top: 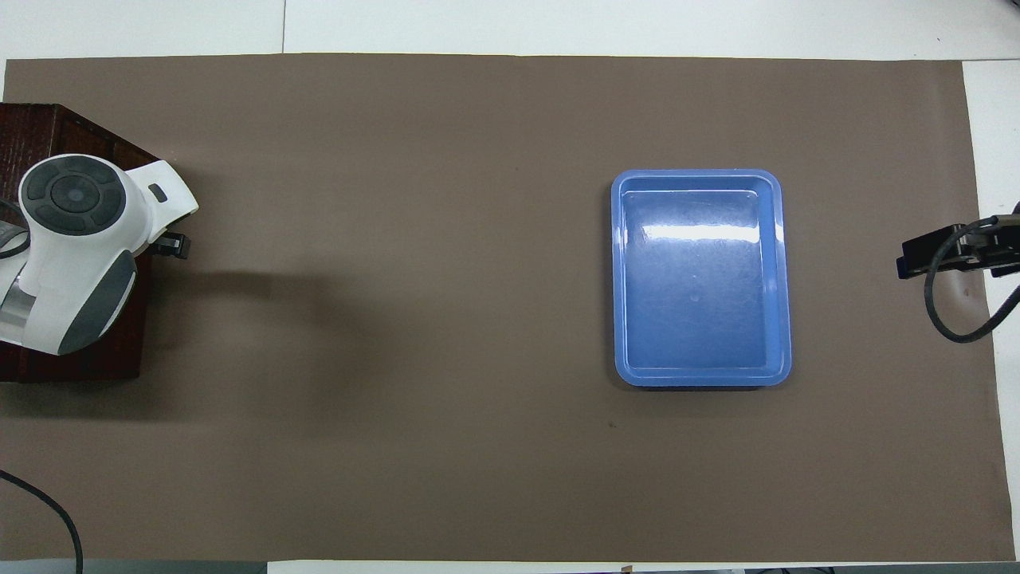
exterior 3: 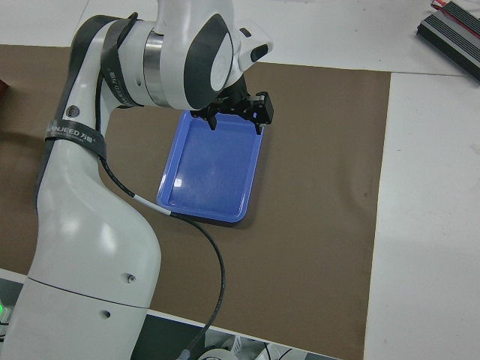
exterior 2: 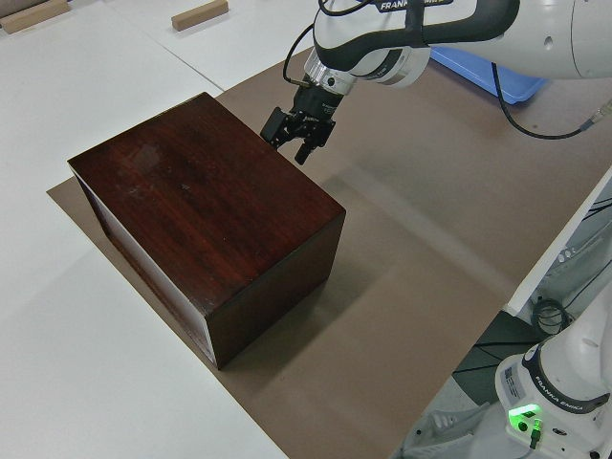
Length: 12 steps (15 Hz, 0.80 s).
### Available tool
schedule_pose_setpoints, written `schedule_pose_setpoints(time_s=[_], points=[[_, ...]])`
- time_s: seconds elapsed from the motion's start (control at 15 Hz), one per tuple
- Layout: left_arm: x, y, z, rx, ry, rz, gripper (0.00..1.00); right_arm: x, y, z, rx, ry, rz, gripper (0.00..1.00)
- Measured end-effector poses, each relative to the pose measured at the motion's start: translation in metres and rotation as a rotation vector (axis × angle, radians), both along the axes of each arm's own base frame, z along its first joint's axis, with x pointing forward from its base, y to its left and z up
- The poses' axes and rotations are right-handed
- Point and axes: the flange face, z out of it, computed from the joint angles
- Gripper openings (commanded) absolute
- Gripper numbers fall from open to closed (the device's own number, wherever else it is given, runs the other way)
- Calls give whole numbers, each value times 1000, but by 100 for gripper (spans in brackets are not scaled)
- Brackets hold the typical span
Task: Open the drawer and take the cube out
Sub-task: 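Pull the drawer open toward the robot with the left gripper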
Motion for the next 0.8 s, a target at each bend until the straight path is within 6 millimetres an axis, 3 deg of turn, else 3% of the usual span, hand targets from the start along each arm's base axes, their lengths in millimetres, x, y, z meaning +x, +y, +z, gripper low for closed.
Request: schedule_pose_setpoints(time_s=[0.47,0.8], points=[[-6,-11,-10,2,26,-47,100,-3,0,-1,1,19,0,100],[-12,-57,-7,-36,27,-90,100,-3,0,-1,1,19,-1,100]])
